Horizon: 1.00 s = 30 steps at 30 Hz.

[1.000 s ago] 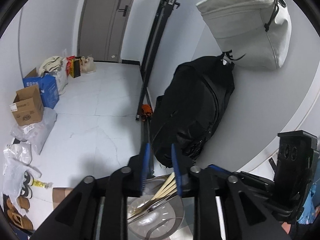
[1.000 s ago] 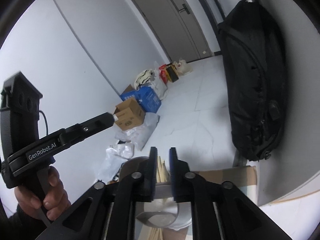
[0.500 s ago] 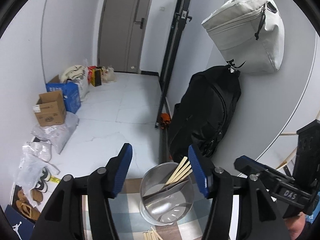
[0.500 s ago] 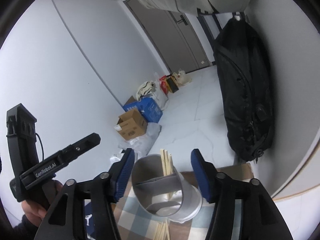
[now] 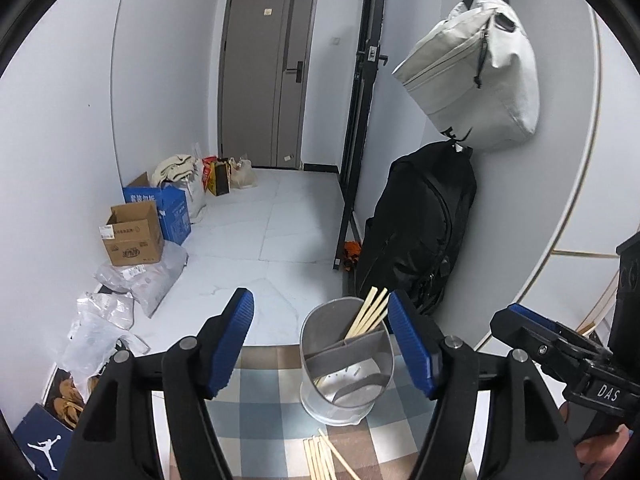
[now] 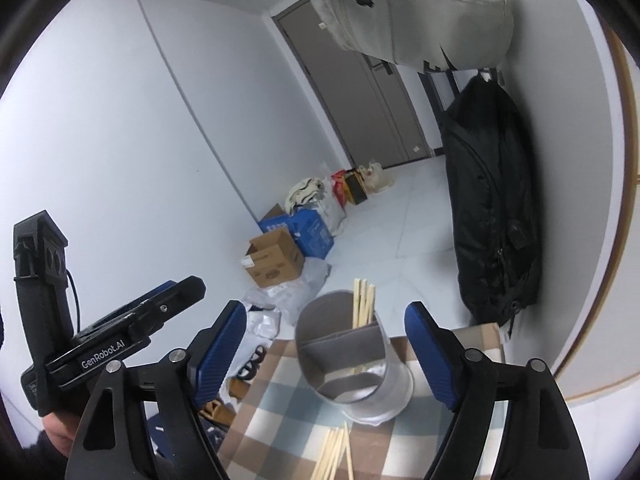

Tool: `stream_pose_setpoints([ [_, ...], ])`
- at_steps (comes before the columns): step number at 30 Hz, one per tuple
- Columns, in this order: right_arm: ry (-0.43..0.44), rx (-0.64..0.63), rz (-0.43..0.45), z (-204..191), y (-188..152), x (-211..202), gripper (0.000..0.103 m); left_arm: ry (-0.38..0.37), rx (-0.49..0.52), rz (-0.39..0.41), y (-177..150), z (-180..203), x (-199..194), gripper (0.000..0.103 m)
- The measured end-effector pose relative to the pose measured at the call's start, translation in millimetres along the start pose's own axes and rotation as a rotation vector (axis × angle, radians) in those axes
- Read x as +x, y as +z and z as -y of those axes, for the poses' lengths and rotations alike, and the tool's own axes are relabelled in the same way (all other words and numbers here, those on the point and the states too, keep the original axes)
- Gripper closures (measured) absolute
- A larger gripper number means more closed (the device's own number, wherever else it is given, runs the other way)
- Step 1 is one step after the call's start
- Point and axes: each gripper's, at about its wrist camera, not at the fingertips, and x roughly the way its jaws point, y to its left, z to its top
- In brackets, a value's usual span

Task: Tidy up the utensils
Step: 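Withdraw both open grippers from the holder back toward the chopstick pile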

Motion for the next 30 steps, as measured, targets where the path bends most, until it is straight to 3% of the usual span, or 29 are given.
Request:
stream_pose_setpoints([
  [5,-0.006,-0.026,0.01,-12.0,-11.3,-14.2,0.015,0.027,0.003,0.029,-9.3,0.9,-12.6,0.025],
  [19,-0.045,-0.092,-0.02,-23.3,-59.3,-28.1,0.005,0.063,-0.034,-0.006,-58.7,-9.0,-19.7,0.024],
  [30,-0.096,-0.127,-0.151,-11.6,-99.7,-1.0,0.004,0.084,-0.093,-0.092,-103.8,-29.6,6.1,0.023],
])
